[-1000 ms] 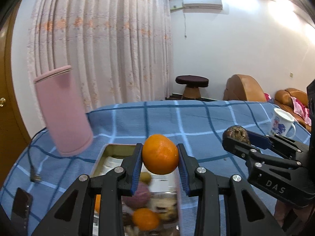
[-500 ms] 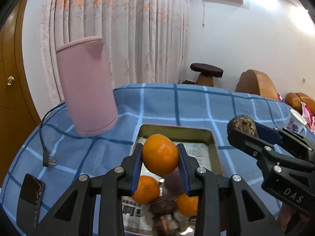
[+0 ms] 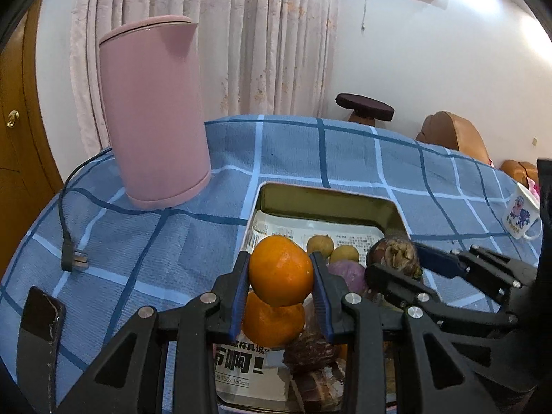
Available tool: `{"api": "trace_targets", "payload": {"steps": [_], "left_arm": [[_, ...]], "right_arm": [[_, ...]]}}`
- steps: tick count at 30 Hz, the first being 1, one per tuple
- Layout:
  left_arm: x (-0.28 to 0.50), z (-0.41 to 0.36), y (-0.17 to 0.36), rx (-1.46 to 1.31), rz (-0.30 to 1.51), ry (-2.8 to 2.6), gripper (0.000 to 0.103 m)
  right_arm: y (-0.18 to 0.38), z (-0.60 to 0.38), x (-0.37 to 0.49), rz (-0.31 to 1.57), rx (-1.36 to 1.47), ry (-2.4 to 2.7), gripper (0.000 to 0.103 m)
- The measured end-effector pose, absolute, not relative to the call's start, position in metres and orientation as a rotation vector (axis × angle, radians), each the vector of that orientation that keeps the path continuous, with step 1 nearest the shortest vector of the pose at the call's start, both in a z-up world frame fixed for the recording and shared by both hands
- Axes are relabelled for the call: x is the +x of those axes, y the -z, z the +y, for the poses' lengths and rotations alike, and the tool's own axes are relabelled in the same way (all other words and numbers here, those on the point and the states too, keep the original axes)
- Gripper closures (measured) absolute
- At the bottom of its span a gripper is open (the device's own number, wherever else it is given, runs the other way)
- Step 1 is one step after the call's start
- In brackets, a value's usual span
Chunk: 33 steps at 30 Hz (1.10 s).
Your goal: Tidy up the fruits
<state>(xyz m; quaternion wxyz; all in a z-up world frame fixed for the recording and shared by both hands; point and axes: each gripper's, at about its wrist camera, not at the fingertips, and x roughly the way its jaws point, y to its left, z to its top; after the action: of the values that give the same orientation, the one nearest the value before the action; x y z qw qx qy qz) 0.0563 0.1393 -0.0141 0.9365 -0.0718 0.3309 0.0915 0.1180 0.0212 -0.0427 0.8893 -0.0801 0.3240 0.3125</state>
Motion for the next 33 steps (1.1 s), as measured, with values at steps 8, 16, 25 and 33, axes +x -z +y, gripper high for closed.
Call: {"api": "trace_targets", "payload": {"steps": [8,16,25,33], "left_arm": [[0.055,0.146,0.024,-0.164,0.7,-0.182,0.067],[0.051,0.146,0.025,-0.161,0.698,-0.178,0.067],[0.035,0.144,0.015,-0.179,0.667,-0.177,0.027],[0.016,0.134,-0.005,-0.157,0.585,-0.182,0.018]], "right_arm": [[0.044,0.022,0.111,0.684,-0.178,-0.672,0.055],[0.044,0.025,0.101,0.673,-0.203,-0.687,0.046],[0.027,0.006,0.086,0.616,-0.163,-0.677,0.019],[0.011,-0.027,0.073,0.572,-0.114,-0.594,0.012]]}}
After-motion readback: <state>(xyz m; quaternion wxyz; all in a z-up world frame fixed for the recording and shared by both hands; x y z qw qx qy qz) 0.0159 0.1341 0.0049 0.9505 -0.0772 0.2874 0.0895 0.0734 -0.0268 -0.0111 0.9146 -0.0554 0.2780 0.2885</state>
